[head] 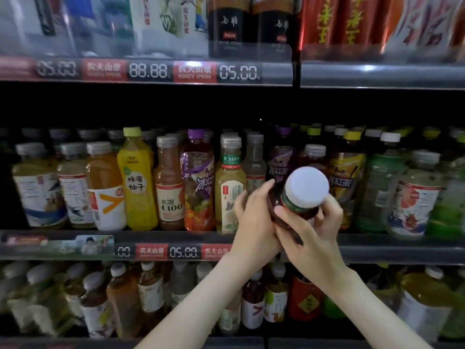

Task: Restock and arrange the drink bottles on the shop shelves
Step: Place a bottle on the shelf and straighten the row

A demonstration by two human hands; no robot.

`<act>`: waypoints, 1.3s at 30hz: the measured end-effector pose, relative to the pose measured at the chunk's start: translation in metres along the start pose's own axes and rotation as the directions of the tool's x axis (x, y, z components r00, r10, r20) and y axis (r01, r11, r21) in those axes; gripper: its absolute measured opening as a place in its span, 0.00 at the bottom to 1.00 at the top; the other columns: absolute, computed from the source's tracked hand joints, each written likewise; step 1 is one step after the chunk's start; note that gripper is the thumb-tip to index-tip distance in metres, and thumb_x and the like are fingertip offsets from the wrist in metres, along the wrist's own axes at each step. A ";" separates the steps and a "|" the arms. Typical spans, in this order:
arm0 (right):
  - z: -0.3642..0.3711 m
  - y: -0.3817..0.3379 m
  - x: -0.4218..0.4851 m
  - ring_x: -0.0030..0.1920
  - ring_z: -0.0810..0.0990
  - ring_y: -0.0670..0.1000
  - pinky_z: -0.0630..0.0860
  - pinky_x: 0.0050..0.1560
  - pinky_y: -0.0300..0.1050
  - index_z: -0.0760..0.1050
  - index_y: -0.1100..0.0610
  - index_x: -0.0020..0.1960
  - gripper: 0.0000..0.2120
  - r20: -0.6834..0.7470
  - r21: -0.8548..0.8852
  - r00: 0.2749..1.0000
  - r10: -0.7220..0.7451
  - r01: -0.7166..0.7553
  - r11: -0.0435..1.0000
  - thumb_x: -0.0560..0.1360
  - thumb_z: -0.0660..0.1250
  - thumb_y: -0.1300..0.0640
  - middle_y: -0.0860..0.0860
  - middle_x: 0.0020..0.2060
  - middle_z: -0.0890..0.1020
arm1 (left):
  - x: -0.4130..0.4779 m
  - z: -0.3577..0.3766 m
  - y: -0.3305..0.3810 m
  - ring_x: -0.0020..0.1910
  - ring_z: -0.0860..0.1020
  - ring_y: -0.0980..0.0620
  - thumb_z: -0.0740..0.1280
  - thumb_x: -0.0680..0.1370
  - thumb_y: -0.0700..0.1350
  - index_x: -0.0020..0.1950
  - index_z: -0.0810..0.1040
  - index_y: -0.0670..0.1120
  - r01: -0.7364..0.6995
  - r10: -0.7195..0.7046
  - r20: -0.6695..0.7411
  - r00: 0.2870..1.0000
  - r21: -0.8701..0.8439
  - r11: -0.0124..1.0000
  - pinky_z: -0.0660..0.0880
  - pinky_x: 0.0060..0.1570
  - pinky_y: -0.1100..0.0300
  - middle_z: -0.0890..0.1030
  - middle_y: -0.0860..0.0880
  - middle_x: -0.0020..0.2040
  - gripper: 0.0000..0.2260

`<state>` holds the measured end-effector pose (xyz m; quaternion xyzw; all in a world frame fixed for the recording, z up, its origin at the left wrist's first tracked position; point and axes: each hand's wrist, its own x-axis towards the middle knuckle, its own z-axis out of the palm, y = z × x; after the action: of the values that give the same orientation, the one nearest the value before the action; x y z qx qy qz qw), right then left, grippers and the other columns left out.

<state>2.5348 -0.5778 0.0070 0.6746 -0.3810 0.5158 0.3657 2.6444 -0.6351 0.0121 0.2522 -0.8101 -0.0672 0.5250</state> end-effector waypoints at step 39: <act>0.146 -0.236 0.068 0.34 0.83 0.52 0.79 0.31 0.44 0.75 0.60 0.52 0.10 0.788 0.515 0.168 0.592 -0.706 -0.486 0.76 0.67 0.54 0.56 0.39 0.82 | -0.173 -0.334 -0.090 0.61 0.71 0.65 0.61 0.70 0.71 0.71 0.62 0.59 0.524 -0.637 0.335 0.694 0.373 0.766 0.70 0.62 0.63 0.72 0.62 0.63 0.32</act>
<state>2.8179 -0.6118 0.0201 0.3308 -0.3481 0.6807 -0.5533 3.0256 -0.5777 -0.0164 0.5381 -0.7861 -0.1843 0.2418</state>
